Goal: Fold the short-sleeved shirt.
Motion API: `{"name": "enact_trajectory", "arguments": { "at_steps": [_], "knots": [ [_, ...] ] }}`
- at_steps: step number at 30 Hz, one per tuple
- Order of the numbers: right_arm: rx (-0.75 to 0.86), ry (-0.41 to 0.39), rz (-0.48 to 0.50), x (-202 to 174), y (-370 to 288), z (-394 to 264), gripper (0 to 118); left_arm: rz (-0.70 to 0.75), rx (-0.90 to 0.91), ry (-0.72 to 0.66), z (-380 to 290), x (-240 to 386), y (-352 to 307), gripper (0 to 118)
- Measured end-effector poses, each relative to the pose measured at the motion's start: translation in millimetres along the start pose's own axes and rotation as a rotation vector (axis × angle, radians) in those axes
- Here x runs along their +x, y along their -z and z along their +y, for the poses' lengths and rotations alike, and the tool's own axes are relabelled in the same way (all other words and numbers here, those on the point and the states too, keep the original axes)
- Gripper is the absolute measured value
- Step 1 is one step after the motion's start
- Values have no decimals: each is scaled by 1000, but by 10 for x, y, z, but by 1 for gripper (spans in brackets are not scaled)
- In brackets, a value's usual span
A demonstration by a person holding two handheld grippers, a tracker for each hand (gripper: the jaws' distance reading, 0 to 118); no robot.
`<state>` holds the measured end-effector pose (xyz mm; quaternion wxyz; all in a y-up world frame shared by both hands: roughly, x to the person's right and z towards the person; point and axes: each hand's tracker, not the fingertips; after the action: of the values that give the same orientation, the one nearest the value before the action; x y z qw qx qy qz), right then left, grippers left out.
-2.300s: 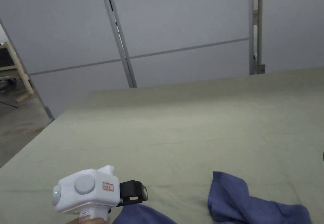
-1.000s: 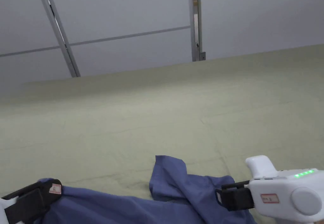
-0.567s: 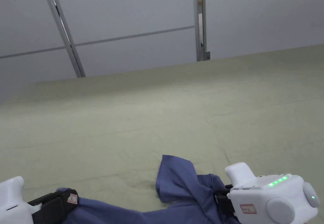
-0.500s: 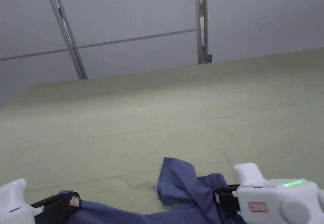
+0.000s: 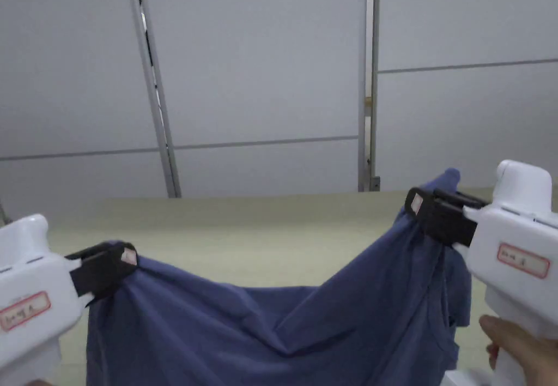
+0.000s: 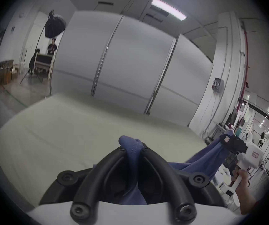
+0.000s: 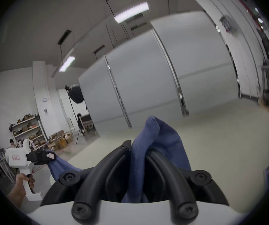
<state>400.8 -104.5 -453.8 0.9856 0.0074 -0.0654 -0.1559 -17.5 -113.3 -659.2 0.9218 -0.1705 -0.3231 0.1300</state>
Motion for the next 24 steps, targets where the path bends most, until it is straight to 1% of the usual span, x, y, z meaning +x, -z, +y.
{"name": "enact_trajectory", "arguments": {
  "at_steps": [1,2,3,5,8,9,10,11,12,13,14,15,16,18,19,20,22,24],
  "knots": [
    [43,-12,-14,-31,66,235,10,-29,33,-7,214,85,19,9],
    [69,-41,-21,-69,109,456,10,-21,72,14,434,153,51,9],
    [87,-51,-42,-78,207,702,10,26,117,28,678,228,88,9],
    [64,-30,-56,-55,452,1195,10,32,152,38,1196,362,224,9],
    [57,-18,-149,-17,740,1872,10,127,159,78,1945,543,498,9],
    [37,-34,-210,-23,837,2075,10,166,155,100,2144,634,586,9],
    [42,-73,-263,23,965,2238,10,213,160,163,2317,719,659,9],
    [34,-111,-304,10,1044,2380,10,236,157,189,2452,772,735,9],
    [41,-133,-318,-7,1120,2496,10,258,150,198,2595,801,804,9],
    [41,-119,-314,-9,1210,2603,10,229,132,135,2653,866,863,9],
    [40,-101,-298,25,1292,2675,10,233,138,119,2717,905,917,9],
    [41,-96,-293,27,1369,2742,10,232,146,126,2769,942,980,9],
    [50,-118,-284,28,1437,2782,10,253,150,152,2820,999,1061,9],
    [63,-169,-306,24,1530,2846,10,278,141,242,2882,1074,1210,9],
    [58,-166,-306,56,1603,2876,10,291,137,276,2922,1092,1283,9],
    [53,-172,-306,95,1660,2885,10,264,142,225,2928,1089,1343,9],
    [55,-170,-304,194,1737,2832,10,227,156,217,2891,1044,1473,9],
    [48,-143,-310,336,1800,2698,10,226,154,232,2779,991,1628,9]
  ]
}}
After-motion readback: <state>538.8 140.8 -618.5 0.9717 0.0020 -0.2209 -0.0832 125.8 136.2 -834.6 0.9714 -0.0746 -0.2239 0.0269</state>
